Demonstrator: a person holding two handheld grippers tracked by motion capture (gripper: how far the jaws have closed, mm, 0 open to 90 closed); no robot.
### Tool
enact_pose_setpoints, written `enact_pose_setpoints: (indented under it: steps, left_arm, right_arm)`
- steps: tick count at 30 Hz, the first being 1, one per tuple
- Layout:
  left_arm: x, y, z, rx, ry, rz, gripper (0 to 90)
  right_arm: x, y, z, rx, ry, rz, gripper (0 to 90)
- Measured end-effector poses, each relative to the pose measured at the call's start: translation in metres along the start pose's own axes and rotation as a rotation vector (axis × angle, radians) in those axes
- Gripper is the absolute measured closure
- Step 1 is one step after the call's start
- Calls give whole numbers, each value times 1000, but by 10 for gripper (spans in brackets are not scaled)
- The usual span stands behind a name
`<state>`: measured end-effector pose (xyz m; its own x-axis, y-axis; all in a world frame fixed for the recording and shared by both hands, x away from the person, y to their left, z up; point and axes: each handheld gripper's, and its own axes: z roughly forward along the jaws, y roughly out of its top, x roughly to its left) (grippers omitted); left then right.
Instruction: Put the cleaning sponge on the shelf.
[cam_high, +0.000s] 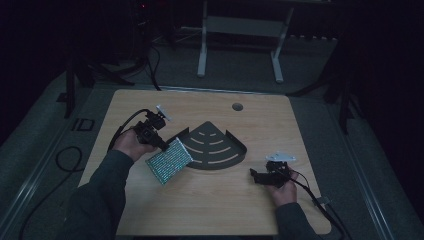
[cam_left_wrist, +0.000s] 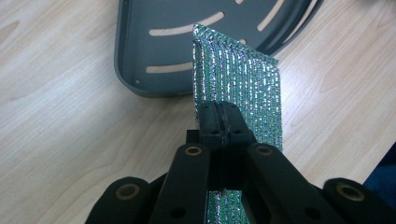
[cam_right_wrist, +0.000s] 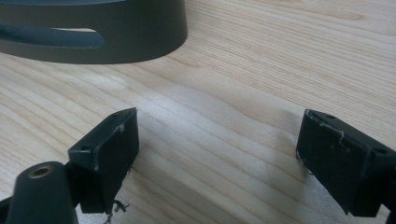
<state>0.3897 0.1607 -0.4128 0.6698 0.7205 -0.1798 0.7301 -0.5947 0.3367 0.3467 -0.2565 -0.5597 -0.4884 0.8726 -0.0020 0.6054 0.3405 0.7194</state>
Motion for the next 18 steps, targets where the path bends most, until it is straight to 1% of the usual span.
enact_pose_setpoints:
  steps: [3, 9, 11, 12, 16, 18]
  left_arm:
    - [1, 5, 0, -4, 0, 1, 900]
    - [3, 14, 0, -4, 20, 12, 900]
    - [4, 17, 0, -10, 27, 9, 900]
    - [5, 18, 0, -12, 24, 7, 900]
    - [7, 20, 1, -7, 28, 5, 900]
    - [9, 23, 1, -3, 40, 3, 900]
  right_arm:
    - [0, 0, 0, -1, 1, -2, 127]
    - [0, 0, 0, -1, 2, -5, 127]
    - [-1, 0, 0, -1, 3, -6, 127]
    - [-1, 0, 0, -1, 3, -6, 127]
    - [-1, 0, 0, -2, 4, -8, 127]
    - [-1, 0, 0, -1, 5, -9, 127]
